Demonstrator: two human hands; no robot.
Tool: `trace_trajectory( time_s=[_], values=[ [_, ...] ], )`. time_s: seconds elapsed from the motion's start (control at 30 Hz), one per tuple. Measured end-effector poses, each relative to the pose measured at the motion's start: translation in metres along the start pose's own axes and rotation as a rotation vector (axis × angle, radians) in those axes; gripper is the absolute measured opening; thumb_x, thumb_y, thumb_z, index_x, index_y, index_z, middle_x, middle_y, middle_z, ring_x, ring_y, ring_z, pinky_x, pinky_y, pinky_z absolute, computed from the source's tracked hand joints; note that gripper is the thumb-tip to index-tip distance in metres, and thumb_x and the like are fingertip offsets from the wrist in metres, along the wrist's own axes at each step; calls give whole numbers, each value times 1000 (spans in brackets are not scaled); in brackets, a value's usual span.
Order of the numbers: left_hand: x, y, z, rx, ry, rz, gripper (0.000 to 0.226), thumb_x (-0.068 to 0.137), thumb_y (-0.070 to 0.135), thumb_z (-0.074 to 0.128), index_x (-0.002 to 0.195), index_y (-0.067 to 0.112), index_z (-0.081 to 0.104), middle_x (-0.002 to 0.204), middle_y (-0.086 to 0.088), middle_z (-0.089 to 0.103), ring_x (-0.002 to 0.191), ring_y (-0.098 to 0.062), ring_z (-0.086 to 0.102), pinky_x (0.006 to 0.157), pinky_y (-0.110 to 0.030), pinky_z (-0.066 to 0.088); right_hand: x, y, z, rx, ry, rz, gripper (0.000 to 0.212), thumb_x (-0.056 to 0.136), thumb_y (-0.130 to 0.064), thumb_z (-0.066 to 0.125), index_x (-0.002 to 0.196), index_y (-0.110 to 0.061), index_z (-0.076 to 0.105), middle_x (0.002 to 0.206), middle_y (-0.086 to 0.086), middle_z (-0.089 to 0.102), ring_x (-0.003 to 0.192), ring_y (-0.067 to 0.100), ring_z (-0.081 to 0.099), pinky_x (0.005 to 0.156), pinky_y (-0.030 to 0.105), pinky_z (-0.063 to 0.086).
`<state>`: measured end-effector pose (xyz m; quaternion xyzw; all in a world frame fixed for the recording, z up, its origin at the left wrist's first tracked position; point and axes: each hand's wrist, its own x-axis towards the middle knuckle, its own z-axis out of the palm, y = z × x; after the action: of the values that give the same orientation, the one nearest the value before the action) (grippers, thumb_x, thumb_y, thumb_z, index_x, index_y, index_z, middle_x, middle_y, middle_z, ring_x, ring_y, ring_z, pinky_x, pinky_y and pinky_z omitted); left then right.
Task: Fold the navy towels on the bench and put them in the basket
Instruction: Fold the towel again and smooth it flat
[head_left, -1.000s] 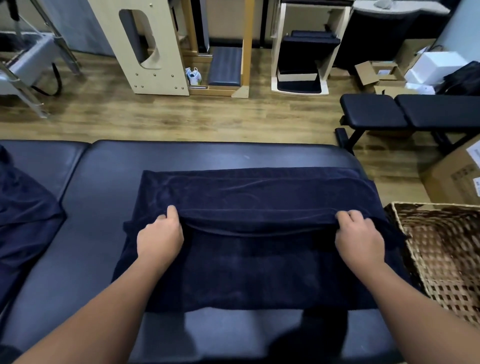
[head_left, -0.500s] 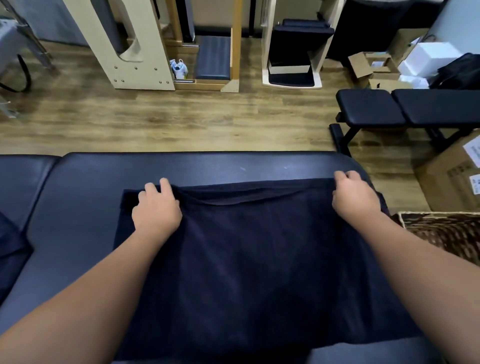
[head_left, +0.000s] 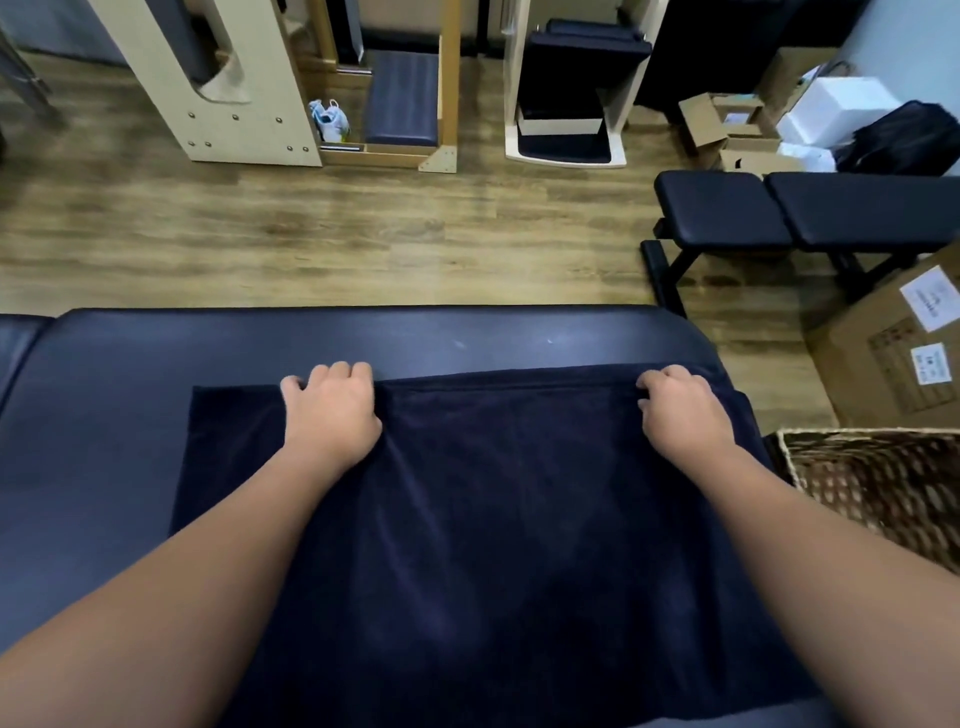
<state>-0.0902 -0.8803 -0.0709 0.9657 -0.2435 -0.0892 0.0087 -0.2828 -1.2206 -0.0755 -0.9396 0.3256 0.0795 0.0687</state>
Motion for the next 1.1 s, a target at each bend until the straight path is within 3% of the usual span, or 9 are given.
trace_trajectory(
  time_s=[0.1,0.2,0.33,0.53,0.6,0.7,0.87,0.97,1.1],
  values=[
    [-3,31,6,-86,-41,179,29,96,26,50,124,20,54,121,0,54,118,-24,46,102,-48,31,6,4,-2,32,47,-26,17,102,-20,52,111,-15,65,105,3,51,94,29,53,69,39,48],
    [1,67,9,-94,-134,309,40,100,41,48,138,27,49,127,4,48,124,-21,41,107,-48,27,5,12,-4,42,11,-13,28,99,-11,51,124,-18,63,115,4,54,98,29,59,68,37,48],
    [19,106,5,-112,-217,258,36,100,49,52,127,25,53,117,4,50,120,-21,44,99,-45,29,4,44,-13,2,-66,91,39,88,-10,53,125,-21,56,122,2,49,98,33,60,68,36,43],
    [42,138,0,-198,-348,155,13,99,30,59,101,22,49,106,4,57,112,-23,53,91,-39,29,18,83,-18,55,-72,21,13,97,-24,56,109,-21,58,115,5,58,101,35,61,78,45,53],
    [43,139,0,-253,-301,103,9,99,25,58,98,21,50,99,5,60,106,-23,55,91,-39,28,27,87,-25,93,-45,-12,9,98,-22,58,106,-19,60,108,7,63,98,35,60,75,42,52],
    [36,141,4,-300,-116,35,8,99,20,56,105,20,53,105,2,61,107,-25,54,92,-41,32,37,87,-31,217,174,-20,4,96,-17,60,99,-16,61,101,9,59,92,37,60,75,43,51],
    [9,169,20,-120,26,398,40,90,18,62,129,20,55,128,-3,50,123,-28,44,104,-51,32,20,70,-14,152,59,-8,38,88,-7,60,122,-17,47,127,9,41,92,38,57,76,45,50],
    [-6,180,32,-7,180,519,33,73,2,67,104,12,63,106,-7,53,94,-31,51,80,-45,38,-4,55,-5,-20,154,-69,56,74,-7,68,126,-16,50,134,11,43,102,36,55,88,49,47],
    [-29,168,40,2,235,420,13,79,8,68,86,12,58,84,-4,49,69,-26,45,62,-37,27,-34,28,19,-19,175,-333,33,84,-18,67,116,-13,67,128,10,58,119,34,53,101,56,41]
  ],
)
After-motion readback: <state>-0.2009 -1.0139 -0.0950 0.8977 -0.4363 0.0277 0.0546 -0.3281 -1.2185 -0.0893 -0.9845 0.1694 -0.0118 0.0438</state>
